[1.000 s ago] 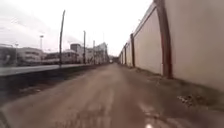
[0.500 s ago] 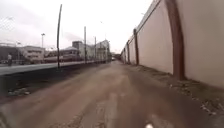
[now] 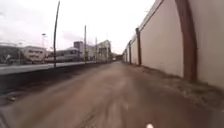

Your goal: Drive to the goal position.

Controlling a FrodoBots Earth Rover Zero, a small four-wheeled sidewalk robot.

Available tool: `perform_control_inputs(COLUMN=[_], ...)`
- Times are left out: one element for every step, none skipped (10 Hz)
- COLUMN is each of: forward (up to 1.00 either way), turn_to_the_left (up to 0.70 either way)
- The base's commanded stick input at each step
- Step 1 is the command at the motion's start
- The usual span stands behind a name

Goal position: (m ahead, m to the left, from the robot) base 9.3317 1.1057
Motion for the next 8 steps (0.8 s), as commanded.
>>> perform_control_inputs(forward=[0.85, 0.85, 0.85, 0.85, 0.85, 0.85, 0.85, 0.85], turn_to_the_left=[0.05, 0.05, 0.05, 0.05, 0.05, 0.05, 0.05, 0.05])
